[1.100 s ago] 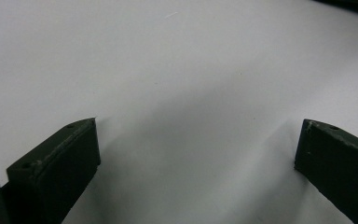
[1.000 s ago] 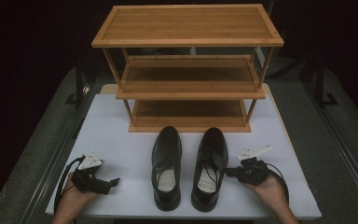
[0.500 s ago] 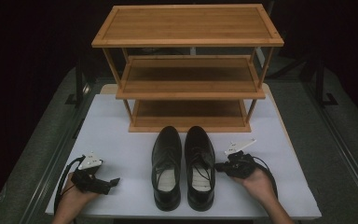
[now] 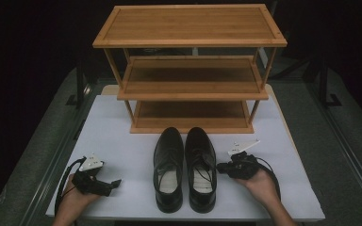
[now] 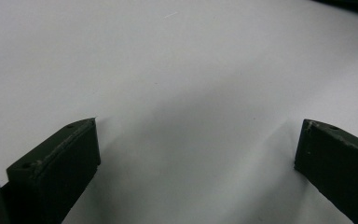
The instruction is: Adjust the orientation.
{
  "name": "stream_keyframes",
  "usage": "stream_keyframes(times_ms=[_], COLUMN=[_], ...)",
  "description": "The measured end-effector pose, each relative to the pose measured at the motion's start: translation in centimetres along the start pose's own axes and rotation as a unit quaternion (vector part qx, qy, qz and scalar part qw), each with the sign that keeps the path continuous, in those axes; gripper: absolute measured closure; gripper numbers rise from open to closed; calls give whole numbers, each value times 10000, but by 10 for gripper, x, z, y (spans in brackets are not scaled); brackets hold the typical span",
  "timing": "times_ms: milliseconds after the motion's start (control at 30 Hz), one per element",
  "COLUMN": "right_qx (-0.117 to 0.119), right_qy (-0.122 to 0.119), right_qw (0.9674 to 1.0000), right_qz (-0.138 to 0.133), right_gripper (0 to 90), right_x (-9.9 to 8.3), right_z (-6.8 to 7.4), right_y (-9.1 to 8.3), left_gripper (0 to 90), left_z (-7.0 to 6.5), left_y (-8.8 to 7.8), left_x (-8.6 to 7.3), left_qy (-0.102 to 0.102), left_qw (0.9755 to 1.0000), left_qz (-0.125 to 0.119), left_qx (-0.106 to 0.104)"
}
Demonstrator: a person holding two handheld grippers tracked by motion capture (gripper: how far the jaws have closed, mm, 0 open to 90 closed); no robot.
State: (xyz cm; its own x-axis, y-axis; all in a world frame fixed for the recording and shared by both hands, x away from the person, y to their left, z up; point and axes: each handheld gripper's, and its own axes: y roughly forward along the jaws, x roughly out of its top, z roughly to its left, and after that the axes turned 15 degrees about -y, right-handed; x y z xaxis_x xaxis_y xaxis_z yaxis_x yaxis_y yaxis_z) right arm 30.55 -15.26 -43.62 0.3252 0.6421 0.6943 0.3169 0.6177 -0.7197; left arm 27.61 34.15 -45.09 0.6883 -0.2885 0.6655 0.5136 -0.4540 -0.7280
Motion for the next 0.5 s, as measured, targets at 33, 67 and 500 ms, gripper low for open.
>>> stream_keyframes(times_ms=[33, 67, 500], right_qx=[-21, -60, -351], right_qy=[58, 98, 500], right_qw=[10000, 9999, 9960], right_qz=[-25, -53, -659], right_gripper=[775, 742, 456], right_x=[-1, -3, -17], right_z=[-1, -2, -8], right_y=[-2, -4, -34], left_gripper=[0, 0, 0], left_z=[0, 0, -1], left_y=[0, 0, -2], left_x=[0, 0, 1], left_qy=[0, 0, -104], left_qw=[10000, 10000, 9999], left_qz=[-1, 1, -40], left_qx=[-1, -1, -63])
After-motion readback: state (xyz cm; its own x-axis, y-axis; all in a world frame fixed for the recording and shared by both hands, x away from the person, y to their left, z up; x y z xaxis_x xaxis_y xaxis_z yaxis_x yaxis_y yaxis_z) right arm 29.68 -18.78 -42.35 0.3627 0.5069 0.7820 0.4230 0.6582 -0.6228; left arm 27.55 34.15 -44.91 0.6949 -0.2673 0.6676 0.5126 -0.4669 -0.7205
